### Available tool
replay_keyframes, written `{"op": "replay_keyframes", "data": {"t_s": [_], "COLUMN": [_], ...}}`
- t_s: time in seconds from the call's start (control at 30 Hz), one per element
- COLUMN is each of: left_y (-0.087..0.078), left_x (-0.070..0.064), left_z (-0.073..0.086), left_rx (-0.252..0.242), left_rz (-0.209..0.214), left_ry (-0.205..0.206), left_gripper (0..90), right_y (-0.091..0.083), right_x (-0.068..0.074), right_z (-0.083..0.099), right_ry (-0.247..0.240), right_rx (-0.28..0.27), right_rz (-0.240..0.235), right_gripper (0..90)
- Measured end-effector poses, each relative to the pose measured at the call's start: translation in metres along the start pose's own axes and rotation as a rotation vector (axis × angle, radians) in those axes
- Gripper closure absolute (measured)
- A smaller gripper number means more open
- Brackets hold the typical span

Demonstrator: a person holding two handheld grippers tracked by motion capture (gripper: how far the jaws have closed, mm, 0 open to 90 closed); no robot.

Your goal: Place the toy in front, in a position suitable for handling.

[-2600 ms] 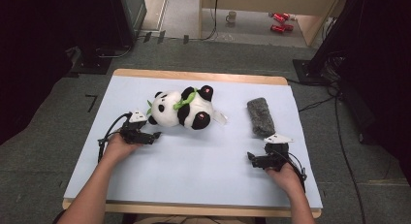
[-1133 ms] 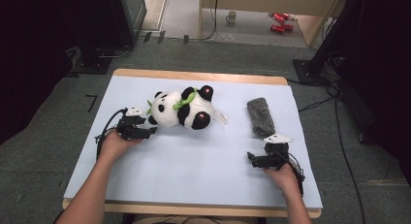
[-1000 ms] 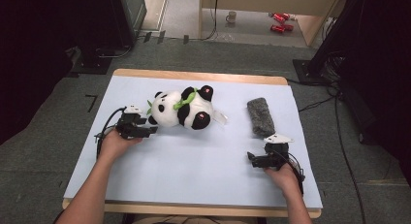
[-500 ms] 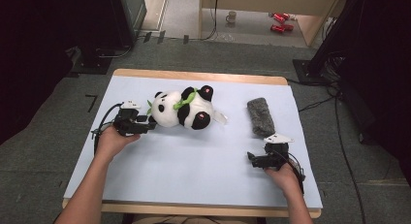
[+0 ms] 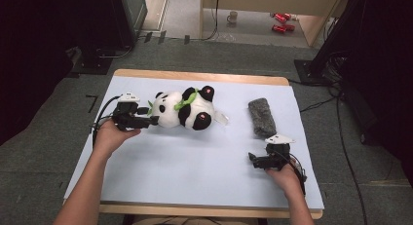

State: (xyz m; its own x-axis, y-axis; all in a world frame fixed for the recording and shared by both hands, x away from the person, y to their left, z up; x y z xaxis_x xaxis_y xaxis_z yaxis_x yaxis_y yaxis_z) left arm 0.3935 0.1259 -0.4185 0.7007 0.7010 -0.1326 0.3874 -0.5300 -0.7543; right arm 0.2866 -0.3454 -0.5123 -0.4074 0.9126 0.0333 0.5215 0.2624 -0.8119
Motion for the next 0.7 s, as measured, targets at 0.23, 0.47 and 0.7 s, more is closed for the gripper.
{"op": "replay_keyframes", "data": {"t_s": [0.23, 0.47, 0.7], "left_y": [-0.002, -0.003, 0.004], "left_x": [-0.011, -0.021, -0.029], "left_z": [-0.013, -0.030, -0.044], "left_rx": [-0.013, -0.020, -0.014], "left_rz": [0.040, 0.054, 0.069], "left_ry": [0.024, 0.043, 0.066], "left_gripper": [37.5, 35.9, 32.9], "right_y": [0.000, 0.000, 0.000], "right_x": [0.000, 0.000, 0.000], "right_z": [0.000, 0.000, 0.000], "right_ry": [0.000, 0.000, -0.002], "right_rx": [0.000, -0.001, -0.001], "right_rz": [0.000, -0.001, 0.001], "right_gripper": [0.0, 0.0, 0.0]}}
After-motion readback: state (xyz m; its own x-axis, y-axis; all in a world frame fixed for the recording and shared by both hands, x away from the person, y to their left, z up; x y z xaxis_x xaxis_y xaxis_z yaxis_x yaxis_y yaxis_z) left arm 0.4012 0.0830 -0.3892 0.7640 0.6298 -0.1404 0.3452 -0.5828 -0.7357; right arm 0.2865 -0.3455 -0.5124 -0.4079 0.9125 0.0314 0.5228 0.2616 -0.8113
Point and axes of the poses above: each handheld gripper's, and its own axes: y roughly forward along the jaws, z roughly out of its underside, x roughly to its left, the point moved 1 cm from there along y, roughly forward along the jaws, and after that the axes turned 9 degrees about x, right-handed, at the moved point
